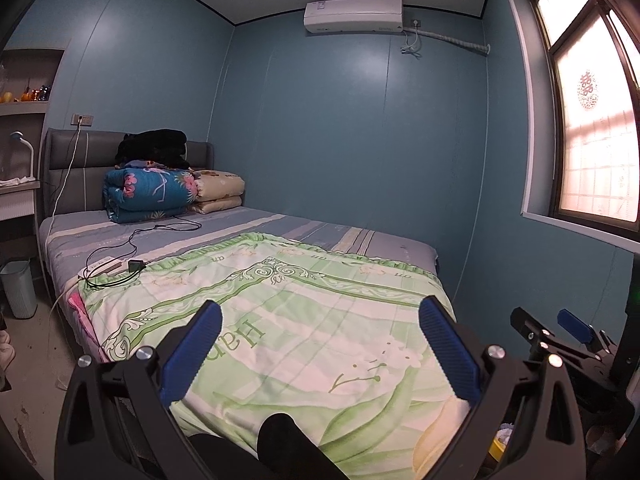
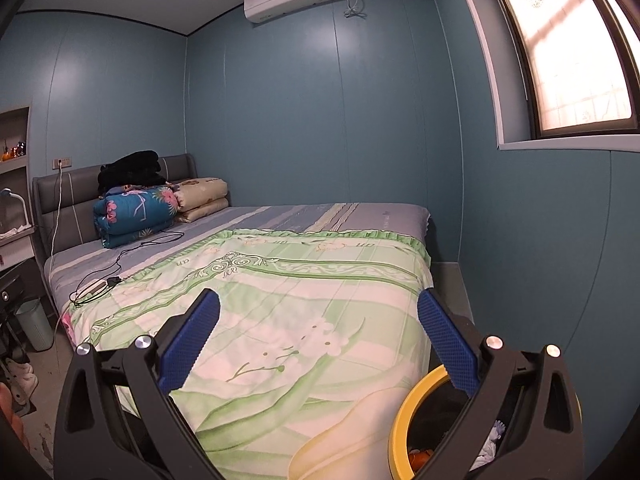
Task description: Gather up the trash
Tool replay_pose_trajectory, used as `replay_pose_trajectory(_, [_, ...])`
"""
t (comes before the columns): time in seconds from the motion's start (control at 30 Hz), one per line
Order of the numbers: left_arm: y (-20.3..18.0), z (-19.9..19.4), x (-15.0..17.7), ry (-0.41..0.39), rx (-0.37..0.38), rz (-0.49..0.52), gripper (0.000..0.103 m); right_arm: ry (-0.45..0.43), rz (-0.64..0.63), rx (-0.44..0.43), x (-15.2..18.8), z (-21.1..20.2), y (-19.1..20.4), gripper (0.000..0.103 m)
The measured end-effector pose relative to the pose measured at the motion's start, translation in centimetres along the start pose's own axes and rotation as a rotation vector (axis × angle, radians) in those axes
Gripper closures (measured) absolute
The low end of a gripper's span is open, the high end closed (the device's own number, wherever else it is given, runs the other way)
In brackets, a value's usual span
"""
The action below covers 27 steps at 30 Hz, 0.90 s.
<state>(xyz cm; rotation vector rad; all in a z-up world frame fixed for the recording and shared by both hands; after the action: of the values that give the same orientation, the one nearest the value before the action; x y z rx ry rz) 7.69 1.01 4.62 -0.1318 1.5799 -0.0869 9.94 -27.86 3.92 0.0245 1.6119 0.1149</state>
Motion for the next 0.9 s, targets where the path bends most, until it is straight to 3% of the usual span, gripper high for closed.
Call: replay_pose_trajectory(0.9, [-0.49, -0.01, 0.67, 0.022, 0.025, -0.026, 0.008, 0.03, 0.021, 0.022, 0.84, 0.57, -0.79, 0.008])
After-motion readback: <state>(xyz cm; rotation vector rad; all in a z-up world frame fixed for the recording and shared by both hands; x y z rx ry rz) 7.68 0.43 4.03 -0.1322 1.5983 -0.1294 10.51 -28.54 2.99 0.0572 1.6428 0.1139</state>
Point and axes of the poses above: each gripper's, at about its wrist camera, not at the fingertips, and z roughly the way its jaws point, y to its left, x to its underside, the point moved 7 cm from there along z, roughly the way its jaws point, and after that the axes turned 12 degrees about -y, right-handed, at the moved point
